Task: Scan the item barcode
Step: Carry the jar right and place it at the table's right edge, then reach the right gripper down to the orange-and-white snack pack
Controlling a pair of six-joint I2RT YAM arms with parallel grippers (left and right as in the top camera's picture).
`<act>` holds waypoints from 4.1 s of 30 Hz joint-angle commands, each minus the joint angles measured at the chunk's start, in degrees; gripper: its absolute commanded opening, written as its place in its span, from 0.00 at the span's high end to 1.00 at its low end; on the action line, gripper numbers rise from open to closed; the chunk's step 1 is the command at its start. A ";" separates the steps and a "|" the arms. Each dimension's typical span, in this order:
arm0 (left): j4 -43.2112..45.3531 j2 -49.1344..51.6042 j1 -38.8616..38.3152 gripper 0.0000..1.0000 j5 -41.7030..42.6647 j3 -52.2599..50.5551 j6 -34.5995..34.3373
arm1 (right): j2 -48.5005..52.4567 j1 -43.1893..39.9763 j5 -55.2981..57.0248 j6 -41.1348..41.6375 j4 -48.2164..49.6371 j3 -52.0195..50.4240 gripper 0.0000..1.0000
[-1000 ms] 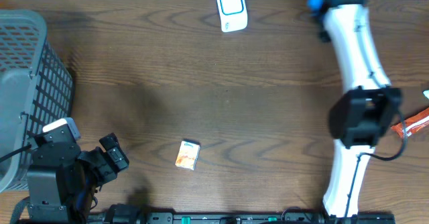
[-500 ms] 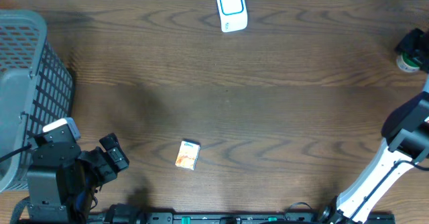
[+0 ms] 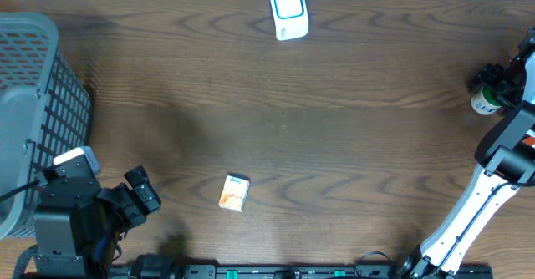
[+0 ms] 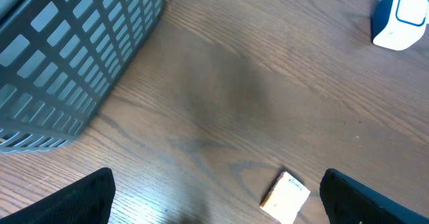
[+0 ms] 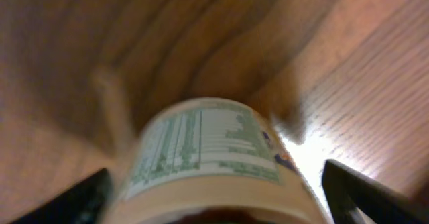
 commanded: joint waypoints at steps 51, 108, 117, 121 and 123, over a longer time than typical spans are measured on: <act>-0.17 0.07 0.28 0.02 -0.17 -0.09 0.72 | -31.26 92.94 -0.96 -19.71 14.93 -43.25 0.01; -0.17 0.07 0.28 0.02 -0.17 -0.09 0.72 | -31.12 83.58 4.13 -2.71 29.57 -48.30 0.71; -0.17 0.07 0.28 0.02 -0.17 -0.09 0.72 | -29.20 81.70 4.09 -1.25 30.23 -49.57 0.94; -0.17 0.07 0.28 0.02 -0.17 -0.09 0.72 | -29.20 81.33 6.10 -1.11 28.00 -49.70 0.94; -0.17 0.07 0.28 0.02 -0.17 -0.09 0.72 | -29.20 80.74 6.64 -0.17 26.47 -49.81 0.94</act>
